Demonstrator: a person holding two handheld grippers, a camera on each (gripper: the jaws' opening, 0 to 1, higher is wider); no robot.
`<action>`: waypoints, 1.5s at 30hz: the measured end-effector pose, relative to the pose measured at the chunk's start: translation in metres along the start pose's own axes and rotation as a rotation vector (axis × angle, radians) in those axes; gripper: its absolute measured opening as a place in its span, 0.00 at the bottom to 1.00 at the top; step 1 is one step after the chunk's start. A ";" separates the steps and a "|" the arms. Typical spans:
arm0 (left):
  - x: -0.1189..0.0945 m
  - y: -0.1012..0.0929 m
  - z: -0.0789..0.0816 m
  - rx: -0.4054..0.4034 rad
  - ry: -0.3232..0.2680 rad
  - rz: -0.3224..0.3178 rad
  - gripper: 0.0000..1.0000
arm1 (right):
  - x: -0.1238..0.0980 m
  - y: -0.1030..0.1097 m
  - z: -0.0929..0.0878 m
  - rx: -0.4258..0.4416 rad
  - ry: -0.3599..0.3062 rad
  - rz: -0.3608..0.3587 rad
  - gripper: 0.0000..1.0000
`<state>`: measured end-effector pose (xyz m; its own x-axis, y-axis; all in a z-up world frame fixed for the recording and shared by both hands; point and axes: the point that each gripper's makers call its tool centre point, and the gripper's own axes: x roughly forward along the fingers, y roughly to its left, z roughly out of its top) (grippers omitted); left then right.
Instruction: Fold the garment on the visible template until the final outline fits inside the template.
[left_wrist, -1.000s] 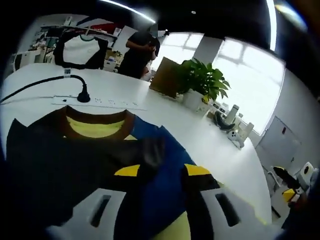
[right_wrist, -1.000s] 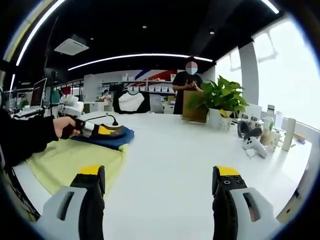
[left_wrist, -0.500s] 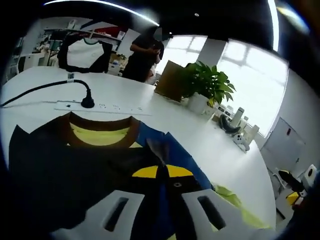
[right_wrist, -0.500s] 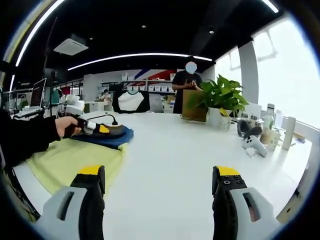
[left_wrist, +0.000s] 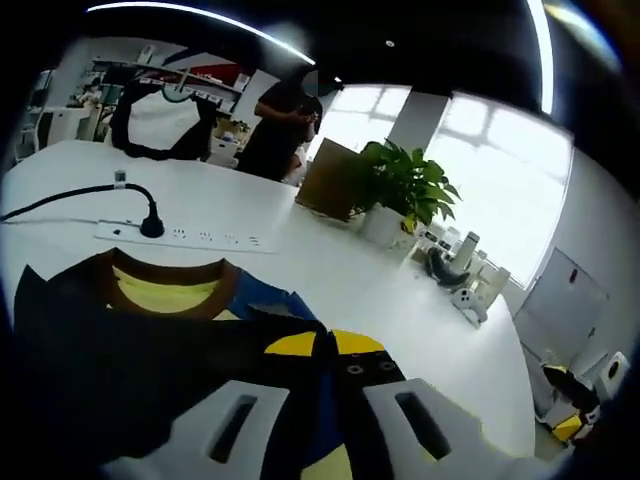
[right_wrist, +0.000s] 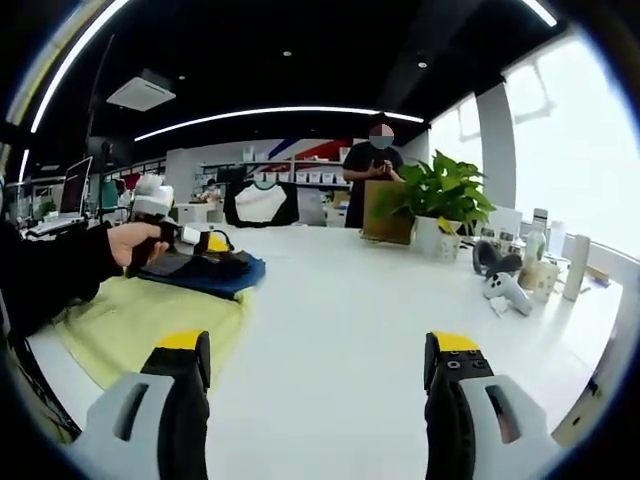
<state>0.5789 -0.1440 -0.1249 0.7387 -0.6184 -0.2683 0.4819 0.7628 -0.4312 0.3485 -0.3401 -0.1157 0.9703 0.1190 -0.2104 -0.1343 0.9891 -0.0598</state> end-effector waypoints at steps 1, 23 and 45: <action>0.001 -0.003 0.000 0.000 -0.001 -0.001 0.03 | 0.000 0.000 0.000 0.001 -0.001 0.000 0.91; 0.011 -0.029 -0.040 0.077 0.062 0.018 0.04 | -0.005 -0.009 -0.009 0.030 0.000 -0.012 0.91; 0.024 -0.033 -0.077 0.291 0.115 -0.056 0.22 | -0.010 -0.013 -0.010 0.032 0.007 -0.027 0.90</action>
<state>0.5441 -0.1985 -0.1832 0.6570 -0.6655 -0.3542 0.6473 0.7388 -0.1875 0.3387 -0.3552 -0.1229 0.9722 0.0916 -0.2155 -0.1012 0.9943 -0.0342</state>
